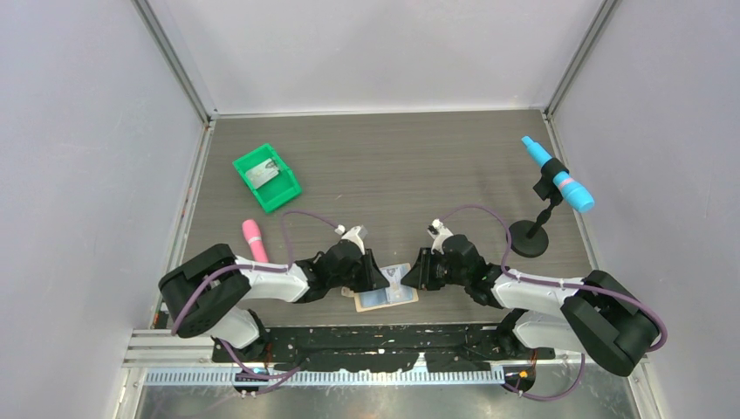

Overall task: Take the credit cards out of the card holder
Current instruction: Remove the credit card from the card holder.

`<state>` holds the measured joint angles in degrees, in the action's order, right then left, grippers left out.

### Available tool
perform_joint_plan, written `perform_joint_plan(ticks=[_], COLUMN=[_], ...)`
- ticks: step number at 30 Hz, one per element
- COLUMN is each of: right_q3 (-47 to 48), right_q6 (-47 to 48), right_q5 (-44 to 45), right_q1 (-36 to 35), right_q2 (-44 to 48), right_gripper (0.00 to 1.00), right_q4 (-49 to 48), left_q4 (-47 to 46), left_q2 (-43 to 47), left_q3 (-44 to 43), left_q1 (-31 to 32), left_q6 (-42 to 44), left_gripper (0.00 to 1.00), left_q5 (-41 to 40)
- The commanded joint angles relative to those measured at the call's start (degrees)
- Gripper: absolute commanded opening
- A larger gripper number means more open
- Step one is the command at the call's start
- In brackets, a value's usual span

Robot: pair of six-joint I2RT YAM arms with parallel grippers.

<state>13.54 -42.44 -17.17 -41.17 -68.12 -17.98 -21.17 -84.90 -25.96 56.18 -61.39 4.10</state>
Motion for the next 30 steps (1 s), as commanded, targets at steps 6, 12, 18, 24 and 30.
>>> perform_joint_plan(ticks=[6, 12, 18, 24, 30], right_q3=[-0.6, -0.5, -0.3, 0.2, 0.4], right_q6=[0.0, 0.1, 0.4, 0.9, 0.9], right_q5=[0.6, 1.8, 3.3, 4.4, 4.5], right_q1=[0.0, -0.1, -0.1, -0.1, 0.0], right_q2=[0.0, 0.0, 0.1, -0.2, -0.3], right_gripper=[0.24, 0.24, 0.24, 0.24, 0.24], right_q4=[0.5, 1.7, 3.4, 4.7, 4.9], left_q4=[-1.6, -0.5, 2.3, 5.4, 7.5], left_q2=[0.5, 2.1, 5.3, 8.2, 10.7], left_q3=[-0.9, -0.2, 0.8, 1.3, 2.2], left_q1=[0.6, 0.6, 0.1, -0.9, -2.1], left_q6=[-0.8, -0.9, -0.2, 0.3, 0.8], left_gripper=[0.02, 0.0, 0.0, 0.0, 0.0], left_q5=[-0.3, -0.2, -0.4, -0.3, 0.1])
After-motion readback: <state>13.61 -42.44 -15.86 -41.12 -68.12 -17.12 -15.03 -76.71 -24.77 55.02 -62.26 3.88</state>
